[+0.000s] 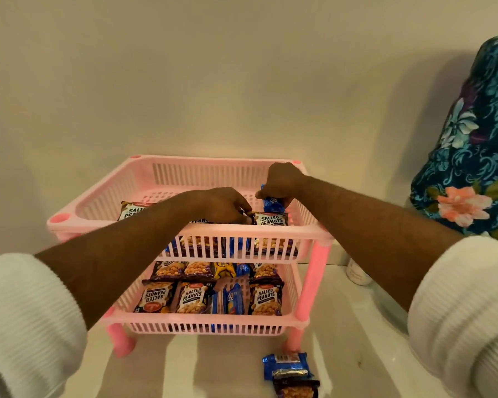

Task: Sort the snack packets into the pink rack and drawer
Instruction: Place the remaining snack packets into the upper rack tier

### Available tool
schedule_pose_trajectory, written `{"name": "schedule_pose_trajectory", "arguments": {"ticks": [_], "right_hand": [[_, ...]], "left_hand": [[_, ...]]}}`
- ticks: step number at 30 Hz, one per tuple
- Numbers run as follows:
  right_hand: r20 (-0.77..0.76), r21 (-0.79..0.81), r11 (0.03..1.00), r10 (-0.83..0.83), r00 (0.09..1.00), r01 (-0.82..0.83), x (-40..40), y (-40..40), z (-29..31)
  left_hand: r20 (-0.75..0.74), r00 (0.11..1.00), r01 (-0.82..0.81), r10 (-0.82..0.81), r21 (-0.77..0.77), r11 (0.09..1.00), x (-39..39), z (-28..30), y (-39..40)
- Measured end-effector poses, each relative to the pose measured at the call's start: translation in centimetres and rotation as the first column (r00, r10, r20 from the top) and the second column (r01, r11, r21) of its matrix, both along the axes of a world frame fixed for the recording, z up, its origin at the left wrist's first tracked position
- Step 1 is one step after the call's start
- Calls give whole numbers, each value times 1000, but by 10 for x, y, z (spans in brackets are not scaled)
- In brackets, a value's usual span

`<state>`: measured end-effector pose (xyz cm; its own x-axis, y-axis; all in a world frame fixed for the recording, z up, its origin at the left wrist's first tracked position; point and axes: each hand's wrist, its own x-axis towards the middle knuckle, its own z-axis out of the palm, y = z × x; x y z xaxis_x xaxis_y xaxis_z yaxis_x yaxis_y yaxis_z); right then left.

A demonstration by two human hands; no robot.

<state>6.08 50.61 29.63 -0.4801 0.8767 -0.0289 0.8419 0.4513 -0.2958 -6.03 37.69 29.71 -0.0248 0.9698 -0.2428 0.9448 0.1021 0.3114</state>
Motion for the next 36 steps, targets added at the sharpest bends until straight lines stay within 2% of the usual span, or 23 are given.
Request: {"name": "schedule_pose_trajectory", "arguments": {"ticks": [6, 10, 13, 17, 23, 28, 33, 35, 36], "right_hand": [[-27, 18, 999, 42, 999, -41, 0, 6, -7], [92, 138, 987, 76, 993, -88, 3, 3, -8], [122, 203, 972, 97, 988, -120, 5, -1, -5], [18, 238, 967, 88, 996, -90, 8, -4, 2], [-66, 286, 958, 59, 996, -38, 22, -27, 9], [-211, 373, 927, 59, 976, 24, 54, -73, 11], [-416, 562, 817, 142, 898, 131, 97, -137, -4], [-474, 599, 785, 192, 859, 155, 116, -161, -24], [-486, 603, 783, 207, 849, 154, 126, -174, -37]], "left_hand": [[22, 1000, 14, -14, 0, 1000, 13, -6, 10], [-5, 999, 33, -33, 13, 999, 18, -5, 16], [0, 1000, 22, -22, 19, 1000, 18, -5, 15], [64, 998, -24, 20, 61, 998, 15, 0, 7], [160, 984, -128, 85, 284, 950, 14, 11, -22], [297, 952, -227, 76, 517, 826, 32, 10, -68], [268, 962, -250, 45, 809, 532, 69, -26, -121], [260, 965, -239, 19, 855, 460, 86, -53, -141], [259, 966, -233, 6, 859, 456, 96, -68, -151]]}}
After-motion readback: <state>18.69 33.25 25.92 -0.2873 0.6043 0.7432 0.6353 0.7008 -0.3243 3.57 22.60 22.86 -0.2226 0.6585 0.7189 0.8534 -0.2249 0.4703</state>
